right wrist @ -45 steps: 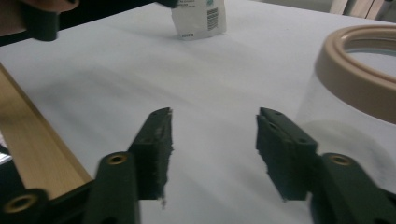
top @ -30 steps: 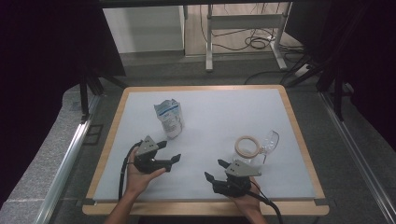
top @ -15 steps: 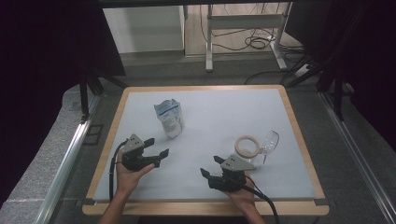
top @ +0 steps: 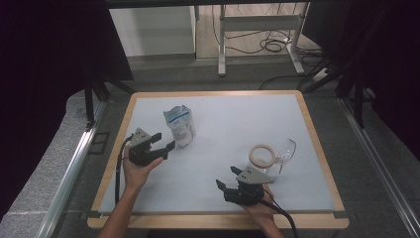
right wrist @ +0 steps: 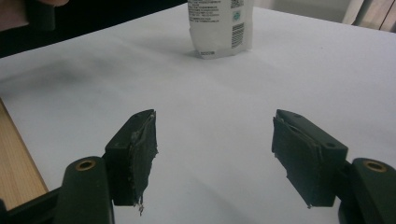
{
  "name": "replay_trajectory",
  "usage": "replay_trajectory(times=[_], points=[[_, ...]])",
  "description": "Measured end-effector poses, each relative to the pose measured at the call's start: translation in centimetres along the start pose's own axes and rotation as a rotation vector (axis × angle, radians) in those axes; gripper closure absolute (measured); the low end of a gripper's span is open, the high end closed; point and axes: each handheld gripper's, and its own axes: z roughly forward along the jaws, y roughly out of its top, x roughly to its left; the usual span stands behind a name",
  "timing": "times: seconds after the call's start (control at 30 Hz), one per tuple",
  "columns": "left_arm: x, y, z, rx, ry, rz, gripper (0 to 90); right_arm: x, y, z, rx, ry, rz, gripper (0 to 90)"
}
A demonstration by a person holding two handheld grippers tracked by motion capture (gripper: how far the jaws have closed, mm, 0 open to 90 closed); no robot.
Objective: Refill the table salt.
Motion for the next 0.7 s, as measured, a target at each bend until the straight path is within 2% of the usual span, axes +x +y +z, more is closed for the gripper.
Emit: replay_trajectory(times=[0.13,0.23,0.3,0.37,0.5,0.6,0.7], points=[[1.1,1.2,1.3,0.009,0.019,0.002,36.7,-0.1,-0.1,-0.2,0.001,-0.006,0.001,31.8],[1.9,1.9,2.2,0.003,0.000,-0.023,39.3,-0.1,-0.1,-0.2,0.002,-0.007,0.000,31.8],[2.1,2.2,2.6,0.001,0.008,-0.014,41.7,0.0,-0.2,-0.1,0.004,-0.004,-0.001,31.8],[2.2,2.6,3.0,0.002,-0.011,-0.015,43.6,0.0,-0.2,0.0,0.007,-0.003,-0.004,31.8],[2.3,3.2,3.9,0.019,-0.012,-0.011,47.6,0.1,-0.4,0.2,0.020,-0.007,-0.012,31.9],[2.2,3.6,4.6,0.025,-0.022,-0.009,53.1,0.1,-0.4,0.1,0.022,-0.012,-0.014,31.8],[2.0,3.8,5.0,0.032,-0.042,0.000,64.7,0.0,-0.4,0.0,0.021,-0.016,-0.008,31.8]])
